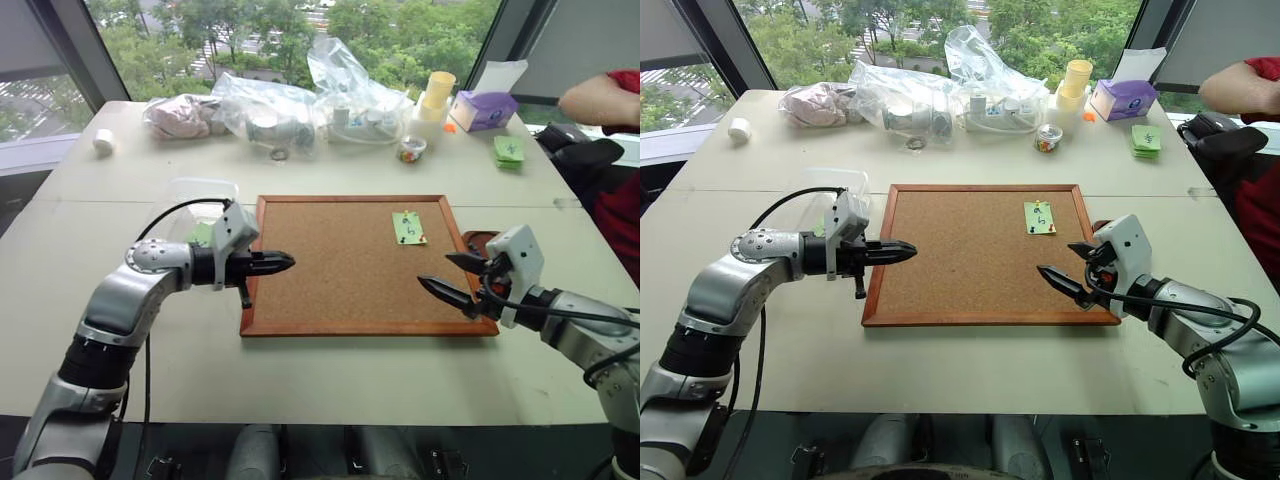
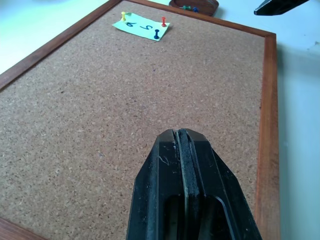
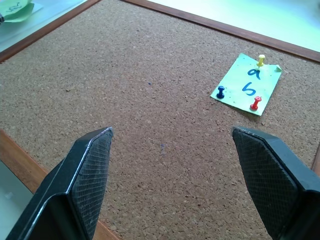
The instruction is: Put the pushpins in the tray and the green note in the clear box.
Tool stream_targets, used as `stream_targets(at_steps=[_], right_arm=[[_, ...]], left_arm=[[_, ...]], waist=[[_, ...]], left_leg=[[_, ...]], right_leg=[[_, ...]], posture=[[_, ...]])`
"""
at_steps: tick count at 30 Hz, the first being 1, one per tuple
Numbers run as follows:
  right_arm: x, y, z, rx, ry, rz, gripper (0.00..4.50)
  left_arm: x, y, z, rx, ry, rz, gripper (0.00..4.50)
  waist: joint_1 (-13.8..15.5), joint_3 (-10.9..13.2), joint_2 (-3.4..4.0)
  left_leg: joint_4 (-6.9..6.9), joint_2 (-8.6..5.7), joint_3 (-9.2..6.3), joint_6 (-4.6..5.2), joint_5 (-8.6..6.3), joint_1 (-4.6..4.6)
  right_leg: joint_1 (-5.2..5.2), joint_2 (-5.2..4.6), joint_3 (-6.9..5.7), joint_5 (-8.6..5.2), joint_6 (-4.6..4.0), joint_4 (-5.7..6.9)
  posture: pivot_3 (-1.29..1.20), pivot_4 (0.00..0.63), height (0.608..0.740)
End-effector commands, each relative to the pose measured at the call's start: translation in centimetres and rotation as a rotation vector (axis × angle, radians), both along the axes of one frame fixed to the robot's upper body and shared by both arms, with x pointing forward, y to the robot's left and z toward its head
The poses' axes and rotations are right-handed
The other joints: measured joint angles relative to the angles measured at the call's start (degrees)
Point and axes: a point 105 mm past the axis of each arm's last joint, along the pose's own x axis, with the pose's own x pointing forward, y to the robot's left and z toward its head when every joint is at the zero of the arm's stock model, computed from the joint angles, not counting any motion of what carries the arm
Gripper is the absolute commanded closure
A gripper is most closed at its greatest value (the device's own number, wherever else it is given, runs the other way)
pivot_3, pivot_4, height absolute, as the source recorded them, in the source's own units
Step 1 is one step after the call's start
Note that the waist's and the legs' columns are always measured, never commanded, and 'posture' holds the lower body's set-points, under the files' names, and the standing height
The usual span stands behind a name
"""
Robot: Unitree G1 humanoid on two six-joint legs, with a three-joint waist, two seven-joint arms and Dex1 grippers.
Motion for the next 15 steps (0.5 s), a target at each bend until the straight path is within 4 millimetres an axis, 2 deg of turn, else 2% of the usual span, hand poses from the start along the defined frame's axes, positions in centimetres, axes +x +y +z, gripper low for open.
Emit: stream_targets(at_steps=[1,15], right_arm=[[0.13,0.24,0.78,-0.009,-0.037,0.017,0.62],[0.31,0.3,0.55,-0.006,-0.038,0.001,0.62]], left_arm=[[-0.03,0.08,1.26,-0.018,-0.046,-0.001,4.5],[0.01,0.08,0.94,-0.009,-0.041,-0.014,4.5]], waist=[[0.01,0.0,0.0],[0.03,0.0,0.0]], left_leg=[[0.0,0.0,0.0,0.0,0.0,0.0],[0.0,-0.01,0.0,0.0,0.0,0.0]], right_leg=[[0.0,0.0,0.0,0.0,0.0,0.0],[0.0,0.0,0.0,0.0,0.0,0.0]], posture=[[0.0,0.15,0.738],[0.0,0.15,0.738]])
